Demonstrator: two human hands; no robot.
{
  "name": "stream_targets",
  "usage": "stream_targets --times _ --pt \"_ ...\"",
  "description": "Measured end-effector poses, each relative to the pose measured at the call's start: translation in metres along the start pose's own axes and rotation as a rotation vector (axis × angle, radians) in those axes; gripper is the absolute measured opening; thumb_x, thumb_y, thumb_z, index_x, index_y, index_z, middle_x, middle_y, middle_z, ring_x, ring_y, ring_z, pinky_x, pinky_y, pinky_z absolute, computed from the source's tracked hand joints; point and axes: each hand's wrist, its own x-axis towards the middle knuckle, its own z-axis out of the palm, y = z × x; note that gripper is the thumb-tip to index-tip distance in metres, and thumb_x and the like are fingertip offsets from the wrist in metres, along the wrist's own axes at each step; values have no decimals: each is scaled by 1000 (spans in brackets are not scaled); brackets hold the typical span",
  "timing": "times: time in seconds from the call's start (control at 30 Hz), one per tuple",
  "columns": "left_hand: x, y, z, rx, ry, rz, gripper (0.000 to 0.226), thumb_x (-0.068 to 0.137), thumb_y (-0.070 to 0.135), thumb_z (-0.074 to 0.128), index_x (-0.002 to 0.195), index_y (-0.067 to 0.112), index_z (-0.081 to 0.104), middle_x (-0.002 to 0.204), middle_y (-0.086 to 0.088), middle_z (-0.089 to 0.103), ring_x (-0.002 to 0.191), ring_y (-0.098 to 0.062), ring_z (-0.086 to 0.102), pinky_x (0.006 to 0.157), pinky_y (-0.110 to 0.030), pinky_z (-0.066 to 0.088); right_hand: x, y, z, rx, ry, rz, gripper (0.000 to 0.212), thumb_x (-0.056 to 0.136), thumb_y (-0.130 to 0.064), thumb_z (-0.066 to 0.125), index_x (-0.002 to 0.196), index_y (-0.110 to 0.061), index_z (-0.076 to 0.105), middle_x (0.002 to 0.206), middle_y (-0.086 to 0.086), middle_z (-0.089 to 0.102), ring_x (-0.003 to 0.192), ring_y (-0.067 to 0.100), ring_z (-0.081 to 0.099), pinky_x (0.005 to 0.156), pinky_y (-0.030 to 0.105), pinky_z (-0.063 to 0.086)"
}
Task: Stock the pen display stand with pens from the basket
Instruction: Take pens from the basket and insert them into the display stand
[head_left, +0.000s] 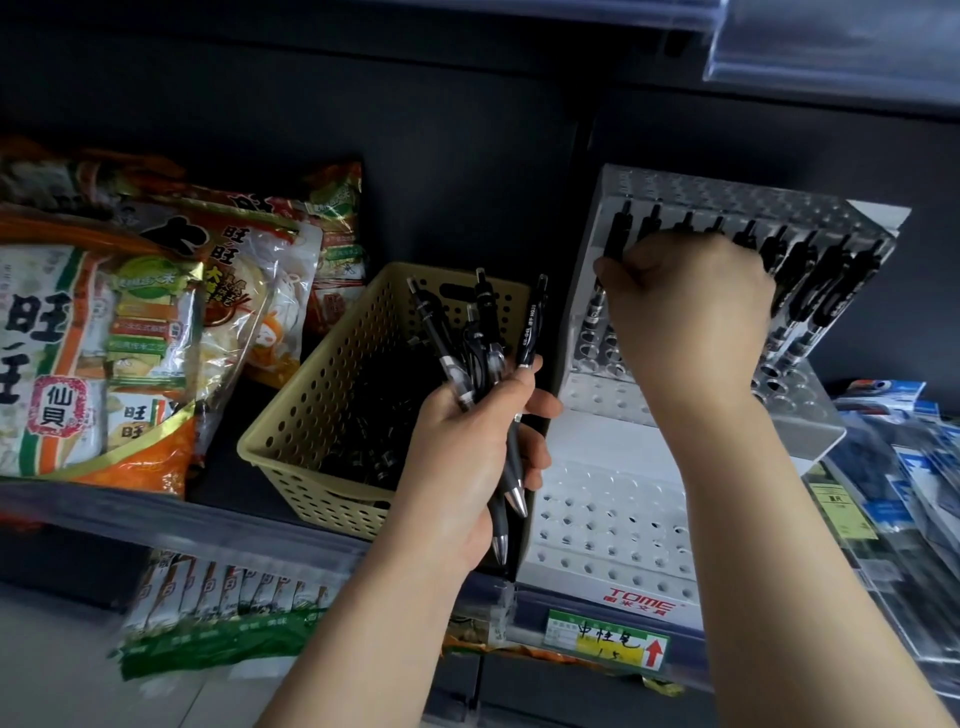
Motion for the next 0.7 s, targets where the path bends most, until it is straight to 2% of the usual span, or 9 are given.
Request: stream_targets --times 0.13,0.23,0.3,0.37,0.47,0.53,0.57,0.63,0.7 --pt "0 0 1 4 -3 1 21 92 15 56 107 1 63 71 -6 66 41 -14 47 38 -22 35 0 0 3 -4 -13 17 32 85 -34 63 60 -19 48 56 7 46 58 29 46 56 26 27" --pt "0 0 1 9 -3 3 19 92 14 56 105 1 61 72 -7 67 42 -15 47 38 -22 36 -6 4 6 -2 -23 0 45 83 -29 66 52 -16 36 45 0 33 51 29 39 47 24 20" --pt "0 0 2 24 -11 6 13 93 14 55 98 2 58 74 -9 69 43 -16 47 38 -23 36 -12 8 6 39 -17 -22 45 81 -29 69 49 -11 43 42 -3 34 46 30 39 45 18 20" --pt "1 0 1 31 -24 7 10 94 14 54 95 4 55 76 -10 70 44 -17 47 38 -23 35 -15 9 3 138 -31 -21 41 82 -34 68 53 -7 58 43 2 46 44 27 45 44 20 26" --pt "2 0 1 33 -38 13 10 93 14 55 95 4 55 77 -11 71 45 -17 47 38 -23 35 -17 -1 -13 493 -284 106 39 81 -44 69 60 -12 67 49 5 60 39 11 47 41 20 34" --pt "1 0 1 51 -38 27 12 92 15 57 98 4 58 78 -11 71 46 -17 48 39 -24 36 -22 -11 -21 724 -545 234 30 77 -39 74 68 -10 71 57 6 66 38 4 47 40 16 37" --pt "0 0 1 53 -32 30 14 91 15 59 99 4 58 80 -11 71 47 -17 50 41 -24 36 -26 -12 -21 778 -601 267 28 76 -34 75 71 -6 70 60 9 66 40 4 47 40 15 37" --pt "-1 0 1 57 -25 28 16 90 16 60 101 5 59 82 -12 72 50 -18 53 44 -26 40 -30 -10 -19 870 -608 331 27 76 -26 76 73 0 68 61 10 63 44 7 48 40 15 35" --pt "-2 1 0 82 -30 26 17 91 20 58 102 7 59 82 -10 73 52 -19 56 47 -28 43 -30 -7 -19 933 -582 388 31 70 -31 78 72 -3 65 59 3 59 47 10 49 39 19 34"
